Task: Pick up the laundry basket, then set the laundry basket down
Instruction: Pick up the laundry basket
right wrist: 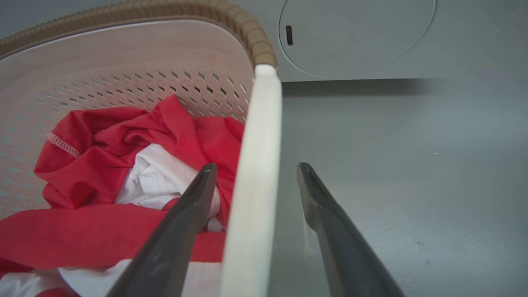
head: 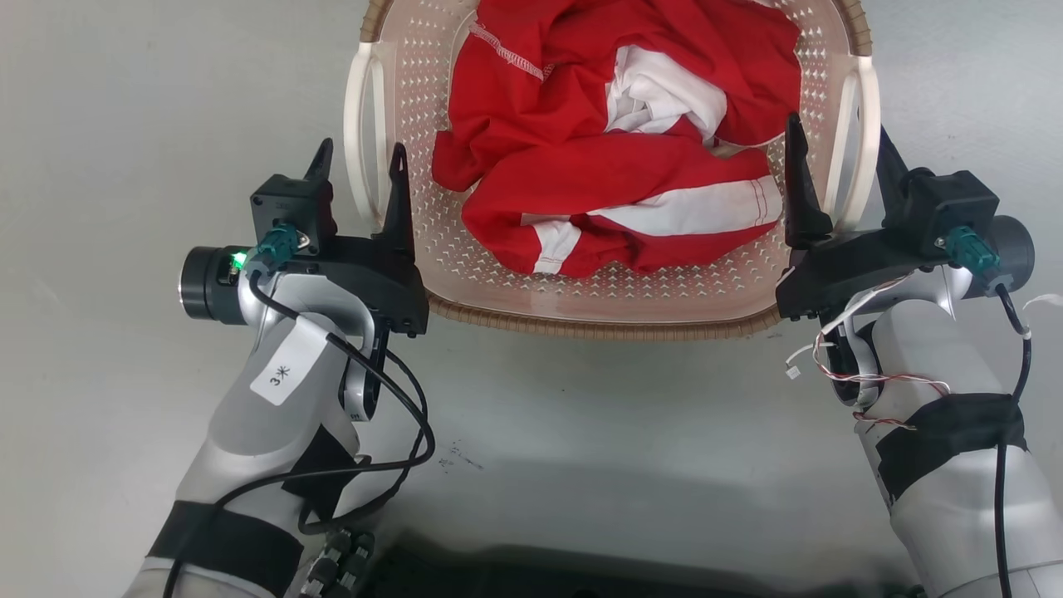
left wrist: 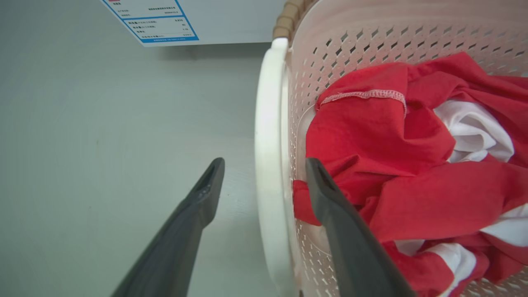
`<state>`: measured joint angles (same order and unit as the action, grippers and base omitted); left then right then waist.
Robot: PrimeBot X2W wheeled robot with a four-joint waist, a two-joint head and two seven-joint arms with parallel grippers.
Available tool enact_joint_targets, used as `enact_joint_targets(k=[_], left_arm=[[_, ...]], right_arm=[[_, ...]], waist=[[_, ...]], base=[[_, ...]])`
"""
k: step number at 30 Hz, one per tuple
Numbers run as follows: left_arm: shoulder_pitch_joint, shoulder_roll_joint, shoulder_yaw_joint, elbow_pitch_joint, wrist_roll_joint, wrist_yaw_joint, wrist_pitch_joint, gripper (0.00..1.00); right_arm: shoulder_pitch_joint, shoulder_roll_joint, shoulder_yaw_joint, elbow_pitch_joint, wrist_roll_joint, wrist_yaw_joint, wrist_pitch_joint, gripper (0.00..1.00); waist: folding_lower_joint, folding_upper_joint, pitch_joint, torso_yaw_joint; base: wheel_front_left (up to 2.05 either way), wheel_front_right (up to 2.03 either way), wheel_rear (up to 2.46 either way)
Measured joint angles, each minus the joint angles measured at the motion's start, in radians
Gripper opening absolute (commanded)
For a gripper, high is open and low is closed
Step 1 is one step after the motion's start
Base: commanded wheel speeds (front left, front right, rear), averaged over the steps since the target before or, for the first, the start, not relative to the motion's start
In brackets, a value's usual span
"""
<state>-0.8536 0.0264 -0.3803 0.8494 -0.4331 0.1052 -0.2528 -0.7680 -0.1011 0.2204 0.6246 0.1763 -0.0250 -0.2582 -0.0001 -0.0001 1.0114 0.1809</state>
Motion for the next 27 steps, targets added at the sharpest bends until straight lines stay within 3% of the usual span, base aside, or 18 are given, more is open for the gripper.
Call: enact_joint_targets(k=[4, 6, 7, 8, 9, 10, 11, 12, 27], left_arm=[[-0.001, 0.0, -0.023, 0.013, -0.015, -0.006, 0.0, 1.0], [-0.002, 0.0, -0.032, 0.018, -0.024, -0.009, 0.0, 1.0], [-0.003, 0.0, -0.038, 0.02, -0.034, -0.009, 0.0, 0.92], [-0.004, 0.0, -0.044, 0.022, -0.045, -0.01, 0.0, 0.57], [-0.005, -0.001, -0.049, 0.023, -0.052, -0.01, 0.0, 0.36], [-0.006, -0.001, -0.052, 0.025, -0.055, -0.01, 0.0, 0.36], [-0.007, 0.0, -0.056, 0.027, -0.06, -0.01, 0.0, 0.2], [-0.009, -0.001, -0.059, 0.03, -0.063, -0.01, 0.0, 0.0], [-0.019, -0.004, -0.108, 0.088, -0.121, -0.013, -0.001, 0.0]], right_arm=[[-0.012, 0.001, 0.008, 0.018, -0.001, 0.0, 0.0, 1.0], [-0.022, 0.002, 0.012, 0.029, -0.002, 0.0, -0.002, 0.83], [-0.024, 0.003, 0.014, 0.031, -0.002, 0.0, -0.002, 0.71], [-0.026, 0.004, 0.015, 0.035, -0.002, 0.0, -0.002, 0.49], [-0.027, 0.004, 0.016, 0.037, -0.002, 0.0, -0.003, 0.39], [-0.028, 0.004, 0.017, 0.042, -0.002, 0.0, -0.003, 0.39], [-0.031, 0.006, 0.022, 0.048, -0.003, 0.0, -0.003, 0.25], [-0.033, 0.011, 0.022, 0.054, -0.003, -0.002, -0.003, 0.0], [-0.038, 0.021, 0.014, 0.161, 0.019, -0.011, 0.002, 0.0]], waist=[[0.0, -0.0001, -0.001, 0.0], [0.0, 0.0, -0.001, 0.0], [0.0, 0.0, -0.002, 0.0], [0.0, 0.0, -0.002, -0.001], [0.0, 0.0, -0.002, -0.001], [0.0, 0.0, -0.002, -0.001], [0.0, 0.0, -0.003, -0.001], [0.0, 0.0, -0.003, -0.002], [0.0001, 0.0001, -0.077, -0.007]], base=[[0.0, 0.0, 0.0], [0.0, 0.0, 0.0], [0.0, 0.0, 0.0], [0.0, 0.0, 0.0], [0.0, 0.0, 0.0], [0.0, 0.0, 0.0], [0.0, 0.0, 0.0], [0.0, 0.0, 0.0], [0.0, 0.0, 0.0]])
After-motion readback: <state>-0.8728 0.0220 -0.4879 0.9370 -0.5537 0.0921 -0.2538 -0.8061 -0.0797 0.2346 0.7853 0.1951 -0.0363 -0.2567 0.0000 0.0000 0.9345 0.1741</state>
